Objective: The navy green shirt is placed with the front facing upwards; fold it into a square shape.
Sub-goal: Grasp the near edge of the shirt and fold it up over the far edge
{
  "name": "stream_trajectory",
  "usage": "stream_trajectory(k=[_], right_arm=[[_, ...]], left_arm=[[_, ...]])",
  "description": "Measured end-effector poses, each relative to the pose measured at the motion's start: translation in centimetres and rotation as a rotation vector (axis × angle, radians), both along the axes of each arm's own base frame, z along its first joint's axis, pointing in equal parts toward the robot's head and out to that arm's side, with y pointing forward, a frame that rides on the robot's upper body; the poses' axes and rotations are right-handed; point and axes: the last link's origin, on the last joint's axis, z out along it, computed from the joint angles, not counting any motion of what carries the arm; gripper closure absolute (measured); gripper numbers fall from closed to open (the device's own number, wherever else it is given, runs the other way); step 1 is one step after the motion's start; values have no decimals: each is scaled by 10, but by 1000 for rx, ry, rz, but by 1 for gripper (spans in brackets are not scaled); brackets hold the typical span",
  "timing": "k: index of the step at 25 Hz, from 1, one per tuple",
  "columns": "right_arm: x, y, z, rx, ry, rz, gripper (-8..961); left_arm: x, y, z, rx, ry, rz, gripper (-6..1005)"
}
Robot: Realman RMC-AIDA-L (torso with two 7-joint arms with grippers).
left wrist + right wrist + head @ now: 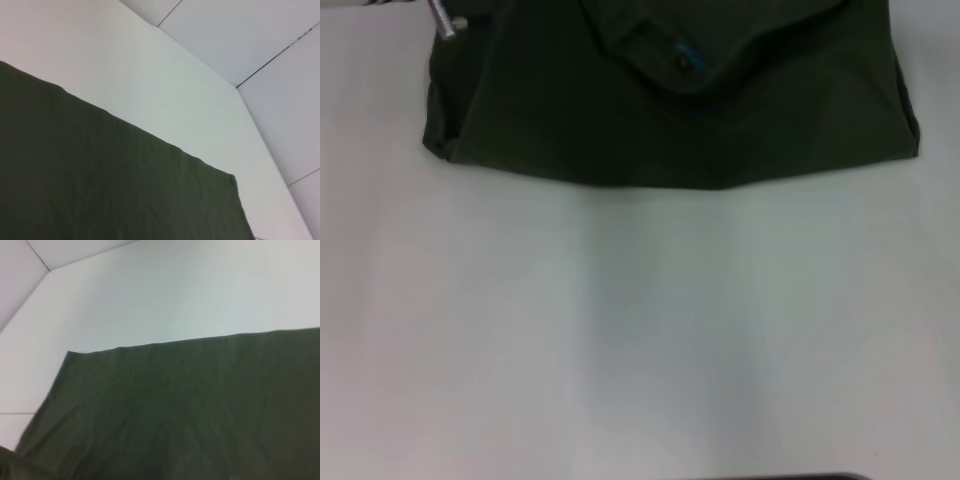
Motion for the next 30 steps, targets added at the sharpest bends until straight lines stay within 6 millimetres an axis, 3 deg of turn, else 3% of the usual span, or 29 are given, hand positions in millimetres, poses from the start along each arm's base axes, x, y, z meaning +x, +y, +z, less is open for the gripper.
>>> stream_trajectory(k=[10, 21, 30], right_arm=[[4, 6, -21, 60, -112, 23, 881], [10, 8, -21, 92, -142, 15, 861], [2, 15, -22, 120, -175, 45, 844]], left_arm=[[6, 3, -12, 32, 63, -19, 967], [10, 7, -14, 60, 80, -24, 967], [11, 9, -14, 90, 95, -17, 966]])
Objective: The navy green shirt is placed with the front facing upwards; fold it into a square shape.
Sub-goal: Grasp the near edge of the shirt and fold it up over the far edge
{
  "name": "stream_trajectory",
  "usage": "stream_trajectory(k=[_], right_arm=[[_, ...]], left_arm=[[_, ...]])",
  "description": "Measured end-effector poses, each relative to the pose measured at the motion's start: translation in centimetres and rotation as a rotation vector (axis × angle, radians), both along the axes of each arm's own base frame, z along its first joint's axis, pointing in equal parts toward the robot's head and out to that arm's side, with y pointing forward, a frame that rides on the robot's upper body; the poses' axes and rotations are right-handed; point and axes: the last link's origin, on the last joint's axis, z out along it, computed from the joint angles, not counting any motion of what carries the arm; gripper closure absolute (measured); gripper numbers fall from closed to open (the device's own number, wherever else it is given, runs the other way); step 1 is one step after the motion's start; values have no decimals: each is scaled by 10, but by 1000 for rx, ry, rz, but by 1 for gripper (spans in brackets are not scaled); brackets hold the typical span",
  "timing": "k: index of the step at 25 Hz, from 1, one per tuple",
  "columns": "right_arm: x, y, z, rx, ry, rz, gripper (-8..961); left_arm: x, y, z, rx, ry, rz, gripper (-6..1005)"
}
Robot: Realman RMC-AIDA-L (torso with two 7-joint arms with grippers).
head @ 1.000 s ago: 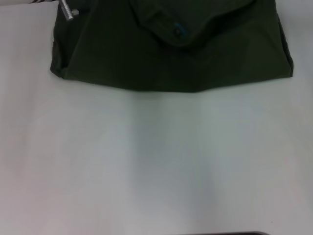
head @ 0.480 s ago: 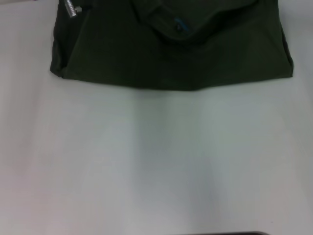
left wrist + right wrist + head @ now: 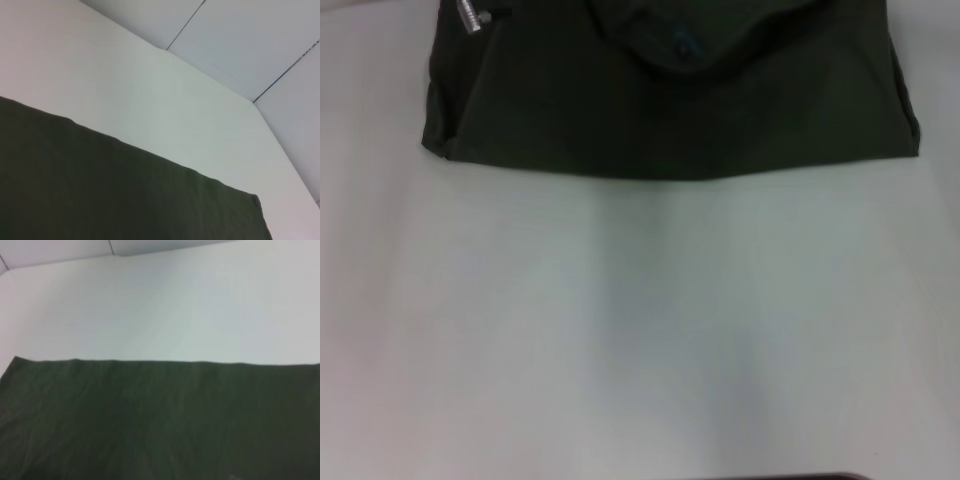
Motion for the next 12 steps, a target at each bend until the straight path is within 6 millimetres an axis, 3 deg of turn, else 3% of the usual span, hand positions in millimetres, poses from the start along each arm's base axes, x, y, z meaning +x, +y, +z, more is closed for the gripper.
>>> stream_trajectory(k=[12], right_arm=[[-1, 1, -8, -1, -41, 18, 821]], left_arm=[[-5, 0, 2, 19, 9, 9, 964]])
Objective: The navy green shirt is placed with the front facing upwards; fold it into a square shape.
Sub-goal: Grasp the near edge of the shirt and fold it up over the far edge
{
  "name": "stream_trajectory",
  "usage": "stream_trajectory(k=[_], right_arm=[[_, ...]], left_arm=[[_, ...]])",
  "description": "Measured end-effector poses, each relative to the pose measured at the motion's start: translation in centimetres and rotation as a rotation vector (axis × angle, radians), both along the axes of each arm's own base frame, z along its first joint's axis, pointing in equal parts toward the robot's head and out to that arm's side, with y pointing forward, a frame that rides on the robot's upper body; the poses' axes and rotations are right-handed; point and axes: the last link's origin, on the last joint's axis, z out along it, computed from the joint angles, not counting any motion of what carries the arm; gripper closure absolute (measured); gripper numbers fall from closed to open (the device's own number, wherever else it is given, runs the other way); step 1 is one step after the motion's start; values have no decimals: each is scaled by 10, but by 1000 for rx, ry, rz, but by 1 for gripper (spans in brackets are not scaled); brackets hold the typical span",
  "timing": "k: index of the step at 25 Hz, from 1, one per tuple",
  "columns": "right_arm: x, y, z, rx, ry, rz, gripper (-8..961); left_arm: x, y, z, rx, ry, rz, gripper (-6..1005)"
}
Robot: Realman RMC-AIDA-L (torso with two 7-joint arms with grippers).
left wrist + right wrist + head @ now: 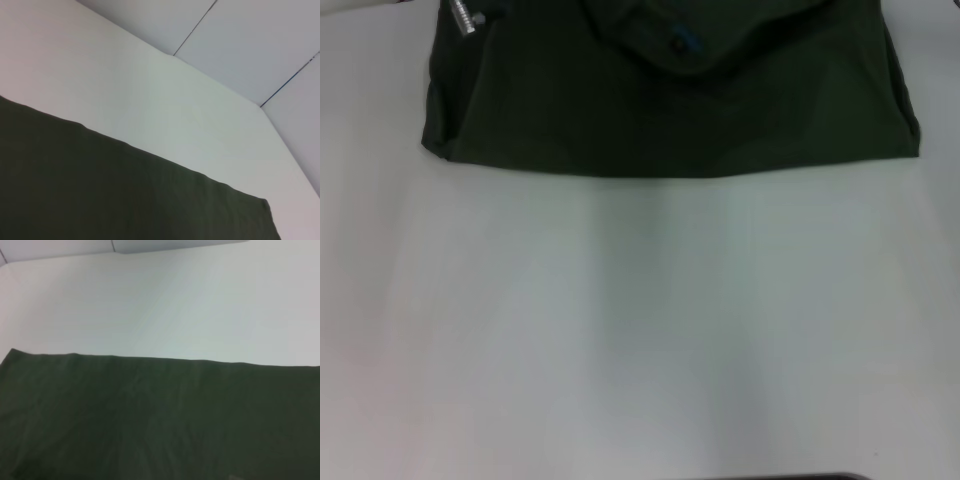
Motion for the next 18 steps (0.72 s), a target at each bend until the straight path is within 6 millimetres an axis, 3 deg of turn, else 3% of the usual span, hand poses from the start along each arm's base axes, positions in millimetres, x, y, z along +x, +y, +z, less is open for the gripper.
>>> stream_trajectory(k=[5, 10, 18], right_arm=[[0, 0, -2, -2, -19, 8, 812], [-3, 2, -3, -2, -34, 20, 741], [-13, 5, -7, -22, -61, 50, 562]], left_arm=[[-2, 0, -2, 5, 14, 0, 962], [-2, -1, -3, 0, 15, 0, 783], [-5, -1, -1, 0, 11, 7, 623]])
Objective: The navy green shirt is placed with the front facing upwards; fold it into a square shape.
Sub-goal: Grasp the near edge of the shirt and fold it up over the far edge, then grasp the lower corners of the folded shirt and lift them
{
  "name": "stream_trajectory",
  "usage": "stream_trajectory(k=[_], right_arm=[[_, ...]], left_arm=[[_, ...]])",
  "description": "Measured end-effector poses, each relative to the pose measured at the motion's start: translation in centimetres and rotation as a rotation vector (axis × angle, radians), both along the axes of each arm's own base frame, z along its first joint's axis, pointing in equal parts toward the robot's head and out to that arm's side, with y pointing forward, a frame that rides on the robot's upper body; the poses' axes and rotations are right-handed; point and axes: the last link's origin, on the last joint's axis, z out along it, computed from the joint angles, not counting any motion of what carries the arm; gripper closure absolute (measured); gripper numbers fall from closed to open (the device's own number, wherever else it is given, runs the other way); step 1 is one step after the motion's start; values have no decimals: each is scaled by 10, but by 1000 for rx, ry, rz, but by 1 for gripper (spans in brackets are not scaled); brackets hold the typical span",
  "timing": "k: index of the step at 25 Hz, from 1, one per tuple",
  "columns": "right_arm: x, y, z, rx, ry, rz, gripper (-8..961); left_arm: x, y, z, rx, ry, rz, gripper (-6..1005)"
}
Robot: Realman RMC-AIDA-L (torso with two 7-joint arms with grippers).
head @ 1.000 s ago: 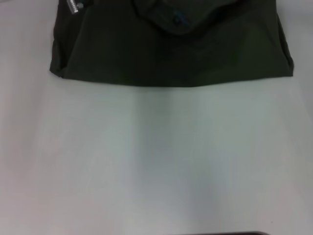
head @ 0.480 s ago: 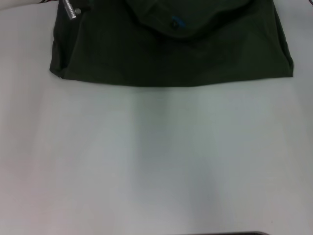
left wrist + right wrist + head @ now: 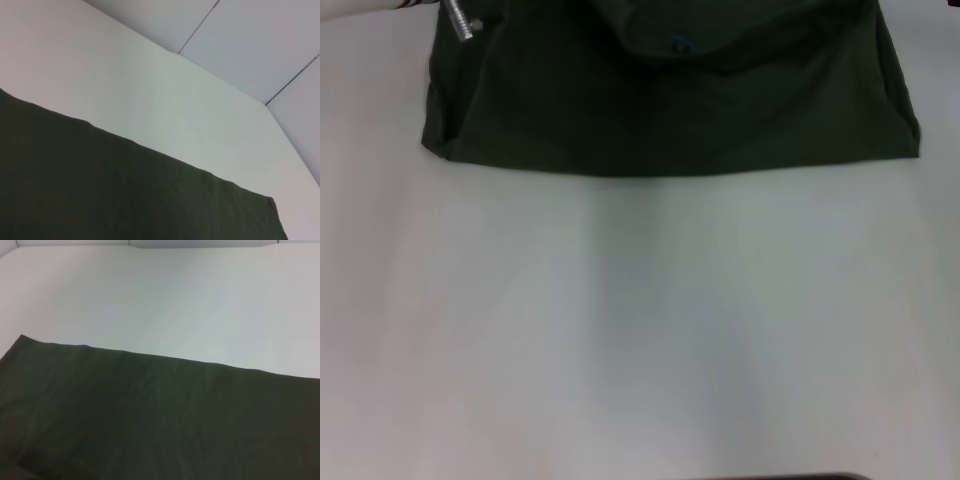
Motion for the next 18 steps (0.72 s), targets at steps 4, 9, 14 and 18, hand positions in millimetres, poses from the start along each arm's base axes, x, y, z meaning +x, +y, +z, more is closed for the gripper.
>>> stream_trajectory(k=[4, 9, 14, 18], right_arm=[[0, 0, 1, -5, -2, 0, 541], [0, -1, 3, -17, 6, -6, 501], [4, -4, 8, -37, 22, -27, 325], [5, -8, 9, -78, 40, -42, 151]], left_arm=[[-5, 2, 6, 9, 3, 8, 440], [-13, 4, 18, 21, 3, 30, 311], [-23, 2, 32, 26, -20, 52, 309], [-20, -4, 38, -22, -33, 19, 309]])
